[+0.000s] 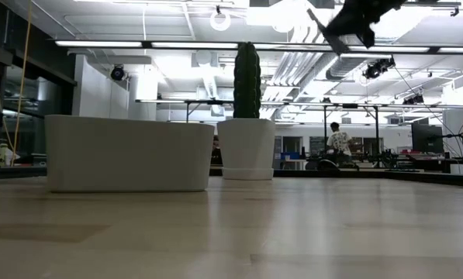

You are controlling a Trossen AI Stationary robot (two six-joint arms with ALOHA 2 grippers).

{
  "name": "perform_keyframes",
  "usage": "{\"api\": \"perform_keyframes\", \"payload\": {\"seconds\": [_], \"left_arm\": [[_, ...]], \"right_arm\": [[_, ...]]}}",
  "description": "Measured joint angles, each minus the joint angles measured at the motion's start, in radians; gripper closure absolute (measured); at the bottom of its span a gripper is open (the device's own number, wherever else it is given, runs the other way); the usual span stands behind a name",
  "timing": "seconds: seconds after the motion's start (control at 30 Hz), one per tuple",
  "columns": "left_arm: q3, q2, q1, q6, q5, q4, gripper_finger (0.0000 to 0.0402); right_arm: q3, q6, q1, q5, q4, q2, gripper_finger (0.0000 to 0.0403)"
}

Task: Pick and place USB-C Cables
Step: Put the black and white charger cable into the gray bin

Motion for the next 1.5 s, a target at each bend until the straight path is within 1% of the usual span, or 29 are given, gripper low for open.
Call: {"api": "perform_keyframes", "payload": {"seconds": [0.2, 0.37, 0.57, 0.7, 0.9, 1.37, 1.5], "left_arm": [[0.0, 0.0, 0.0, 0.002, 0.0, -0.007, 0.0165], [0.0, 0.0, 0.0, 0.07, 0.0, -0.007, 0.0165], [0.0, 0.0, 0.0, 0.091, 0.0, -0.007, 0.0165], [0.0, 0.0, 0.0, 0.144, 0.0, -0.007, 0.0165], [0.0, 0.0, 0.0, 0.192, 0.0, -0.008, 0.0165], [0.0, 0.0, 0.0, 0.191, 0.0, -0.015, 0.0165], [0.0, 0.003, 0.0, 0.153, 0.0, -0.014, 0.0165]], "right_arm": [[0.0, 0.045, 0.149, -0.001, 0.053, -0.051, 0.0393], [0.0, 0.05, 0.264, -0.001, 0.136, -0.055, 0.0393], [0.0, -0.001, 0.378, 0.0, 0.2, -0.053, 0.0393], [0.0, -0.066, 0.437, 0.001, 0.24, -0.055, 0.0393], [0.0, -0.089, 0.492, 0.001, 0.282, -0.055, 0.0395], [0.0, -0.089, 0.548, 0.019, 0.29, -0.055, 0.0396], [0.0, -0.089, 0.555, 0.019, 0.307, -0.055, 0.0397]]}}
